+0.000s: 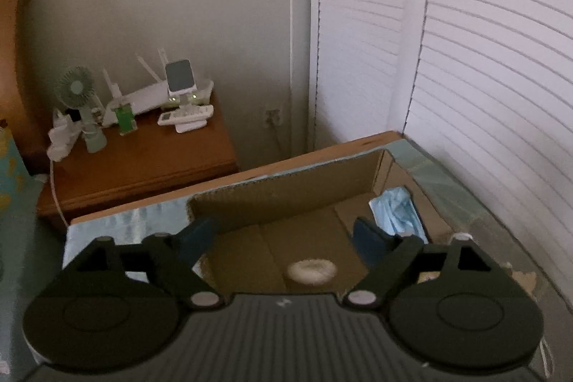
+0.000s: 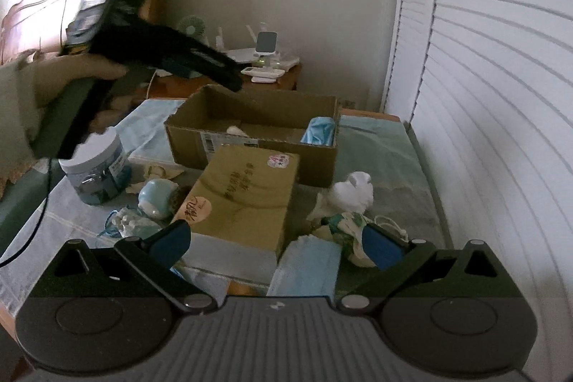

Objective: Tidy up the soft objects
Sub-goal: 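Move the right tool to the cream drawstring pouch while the left tool approaches the patterned sachet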

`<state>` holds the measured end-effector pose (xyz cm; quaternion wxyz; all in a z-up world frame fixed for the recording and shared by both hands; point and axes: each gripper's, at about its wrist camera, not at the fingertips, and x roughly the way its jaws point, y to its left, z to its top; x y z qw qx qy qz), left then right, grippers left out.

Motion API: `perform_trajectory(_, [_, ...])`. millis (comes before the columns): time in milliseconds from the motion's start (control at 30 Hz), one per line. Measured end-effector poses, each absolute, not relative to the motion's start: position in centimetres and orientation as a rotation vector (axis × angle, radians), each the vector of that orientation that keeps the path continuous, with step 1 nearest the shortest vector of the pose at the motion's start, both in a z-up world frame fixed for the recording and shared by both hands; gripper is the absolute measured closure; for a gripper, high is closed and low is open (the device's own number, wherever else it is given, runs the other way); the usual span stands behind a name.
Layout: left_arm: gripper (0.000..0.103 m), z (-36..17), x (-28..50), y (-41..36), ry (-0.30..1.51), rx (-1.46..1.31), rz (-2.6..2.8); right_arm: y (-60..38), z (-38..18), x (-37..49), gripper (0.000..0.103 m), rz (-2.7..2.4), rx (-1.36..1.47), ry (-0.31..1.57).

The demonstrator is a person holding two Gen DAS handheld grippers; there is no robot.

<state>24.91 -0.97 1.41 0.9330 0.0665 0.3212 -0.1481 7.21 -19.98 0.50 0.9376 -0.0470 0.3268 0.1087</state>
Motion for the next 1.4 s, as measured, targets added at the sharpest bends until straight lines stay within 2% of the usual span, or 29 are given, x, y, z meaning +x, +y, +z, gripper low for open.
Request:
perform_trajectory(167, [0.009,1.2,20.8,-0.1,0.663,0.137,-0.331,-20.7,0.1,6.8,0.000,0.186,-0.093,0.671])
perform_trajectory(633, [0.002,-3.2,10.5,0.9,0.674,0.109,-0.289,-23.3,-1.5,7.2,0.000,0.053,-0.010,0.700])
perform_trajectory(1133, [0.002,-4.3,8.8,0.2,0.676,0.132,-0.275,-25.5,-4.1,16.2,0.000,-0.069,0.080,0.820])
perform_trajectory(1400, [0.002,-4.9,9.3,-0.1,0.695,0.128,-0.279,-26.8,-5.4,16.0,0.000,-0.122,0.096,0.883])
